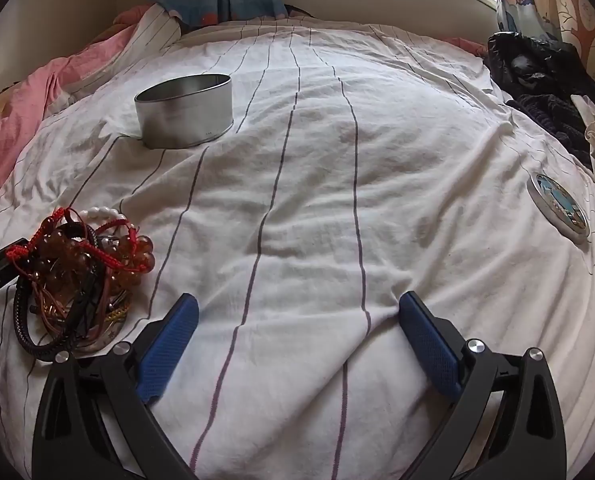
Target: Organize jewelry
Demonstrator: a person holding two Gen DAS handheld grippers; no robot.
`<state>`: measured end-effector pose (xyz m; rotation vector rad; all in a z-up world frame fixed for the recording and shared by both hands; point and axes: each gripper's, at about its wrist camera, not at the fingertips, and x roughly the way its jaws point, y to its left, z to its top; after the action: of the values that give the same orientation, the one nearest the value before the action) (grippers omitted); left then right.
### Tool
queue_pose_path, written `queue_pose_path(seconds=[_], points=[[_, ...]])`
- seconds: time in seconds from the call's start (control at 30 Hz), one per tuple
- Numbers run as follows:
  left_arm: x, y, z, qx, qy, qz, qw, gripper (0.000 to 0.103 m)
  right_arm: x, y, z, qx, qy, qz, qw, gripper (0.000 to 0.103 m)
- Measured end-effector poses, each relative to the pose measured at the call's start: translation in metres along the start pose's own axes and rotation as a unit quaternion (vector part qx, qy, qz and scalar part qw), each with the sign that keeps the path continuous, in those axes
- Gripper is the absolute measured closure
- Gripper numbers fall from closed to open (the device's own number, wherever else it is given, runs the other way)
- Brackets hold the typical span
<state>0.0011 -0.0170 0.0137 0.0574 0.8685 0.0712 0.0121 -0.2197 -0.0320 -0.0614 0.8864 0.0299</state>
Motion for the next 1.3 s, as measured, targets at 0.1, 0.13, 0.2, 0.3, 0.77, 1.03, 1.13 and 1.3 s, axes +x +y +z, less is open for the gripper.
queue_pose_path(seconds=[0.1,0.13,0.2,0.3,0.77,1.03,1.13,1.3], points=[[-0.003,-0.003,-0.001,0.009,-0.003,0.006,0.9999,0.006,0.000,0.001,0.000,-0.001,0.000,-0.001,1.000,0.007],[-0.004,-0.004,-0.001,0.013,-0.006,0.008,0.9999,0.006,0.000,0.000,0.000,-0.001,0.000,-0.001,1.000,0.007],[-0.007,-0.006,-0.001,0.022,-0.011,0.013,0.9996,0.006,0.001,0.000,0.000,-0.001,0.000,-0.001,1.000,0.007],[-0.011,-0.008,-0.001,0.032,-0.019,0.017,0.9992,0.006,0.001,0.000,0.001,0.000,0.000,0.000,1.000,0.007],[-0.015,-0.011,-0.001,0.042,-0.026,0.023,0.9985,0.006,0.001,0.001,0.001,0.000,0.000,0.000,1.000,0.007],[-0.014,-0.006,-0.001,0.033,-0.023,0.024,0.9989,0.006,0.002,0.000,0.001,0.000,0.001,-0.001,1.000,0.007],[-0.010,0.000,0.000,0.020,-0.014,0.018,0.9995,0.006,0.002,0.000,0.001,0.000,0.001,-0.001,1.000,0.007],[-0.004,0.001,-0.001,0.015,-0.007,0.022,0.9996,0.006,0.005,0.000,0.001,0.000,0.002,0.000,1.000,0.007]])
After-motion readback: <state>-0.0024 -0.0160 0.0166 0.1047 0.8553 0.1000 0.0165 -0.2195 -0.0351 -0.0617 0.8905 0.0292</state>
